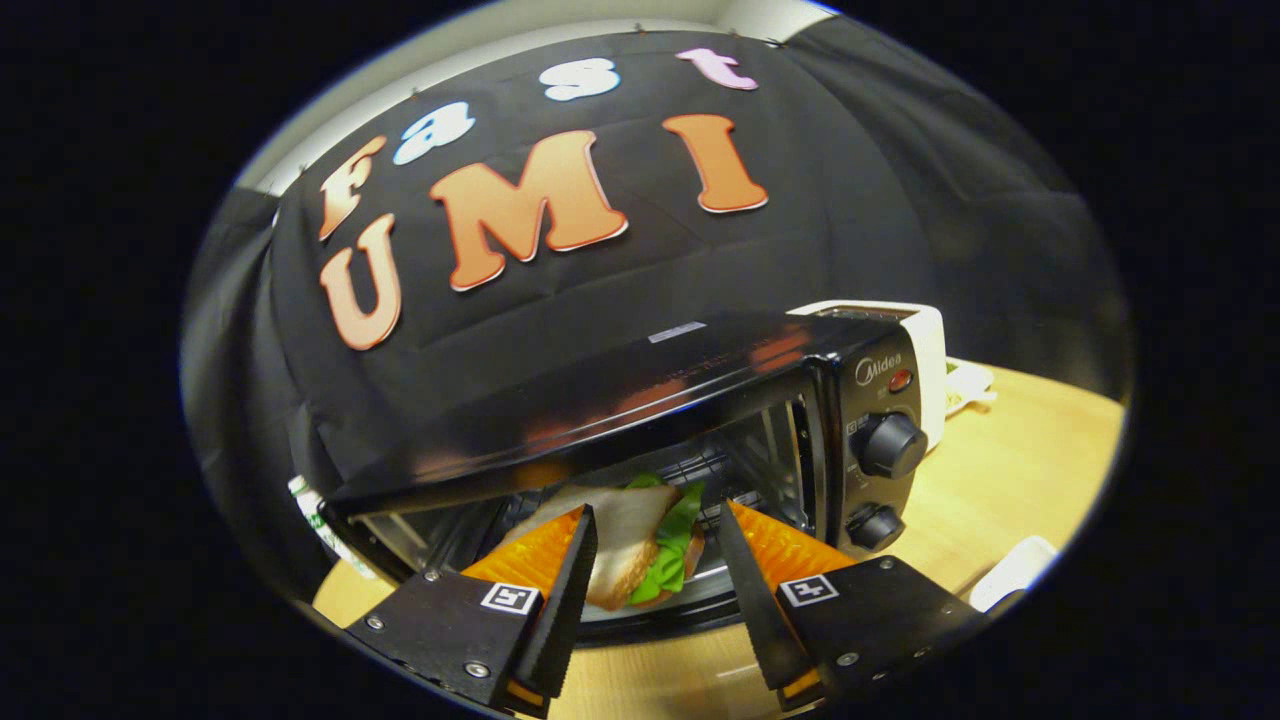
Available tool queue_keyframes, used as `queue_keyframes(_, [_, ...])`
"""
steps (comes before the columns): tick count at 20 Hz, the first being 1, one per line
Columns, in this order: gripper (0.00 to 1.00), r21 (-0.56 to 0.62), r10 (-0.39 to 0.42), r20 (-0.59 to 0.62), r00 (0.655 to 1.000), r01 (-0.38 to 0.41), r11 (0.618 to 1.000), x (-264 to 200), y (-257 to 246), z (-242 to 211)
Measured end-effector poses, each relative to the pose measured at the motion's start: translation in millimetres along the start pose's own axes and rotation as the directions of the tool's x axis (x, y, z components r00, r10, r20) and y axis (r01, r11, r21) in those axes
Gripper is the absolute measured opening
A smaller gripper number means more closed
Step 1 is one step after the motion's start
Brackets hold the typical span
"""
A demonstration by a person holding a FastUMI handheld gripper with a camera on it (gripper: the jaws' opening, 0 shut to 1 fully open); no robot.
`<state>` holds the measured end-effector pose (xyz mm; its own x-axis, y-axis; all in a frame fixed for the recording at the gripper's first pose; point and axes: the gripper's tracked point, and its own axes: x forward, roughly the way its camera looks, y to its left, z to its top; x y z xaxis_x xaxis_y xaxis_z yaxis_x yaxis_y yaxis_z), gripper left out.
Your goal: Open the toaster oven, put the food inside, and close the toaster oven door.
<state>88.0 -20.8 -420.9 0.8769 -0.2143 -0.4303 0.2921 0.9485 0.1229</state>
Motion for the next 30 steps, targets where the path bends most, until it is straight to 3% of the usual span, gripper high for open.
queue_keyframes(5, [0.83, -0.150, 0.035, -0.062, 0.997, -0.044, 0.988, -41, -2, -9])
queue_keyframes(16, [0.98, -0.221, 0.134, -0.235, 0.963, -0.187, 0.957, -127, -1, -69])
queue_keyframes(21, [0.98, -0.225, 0.111, -0.329, 0.938, -0.192, 0.955, -145, -11, -106])
queue_keyframes(25, [0.98, -0.241, 0.075, -0.317, 0.945, -0.157, 0.958, -157, -25, -107])
queue_keyframes(30, [0.98, -0.239, 0.052, -0.360, 0.932, -0.145, 0.960, -164, -38, -128])
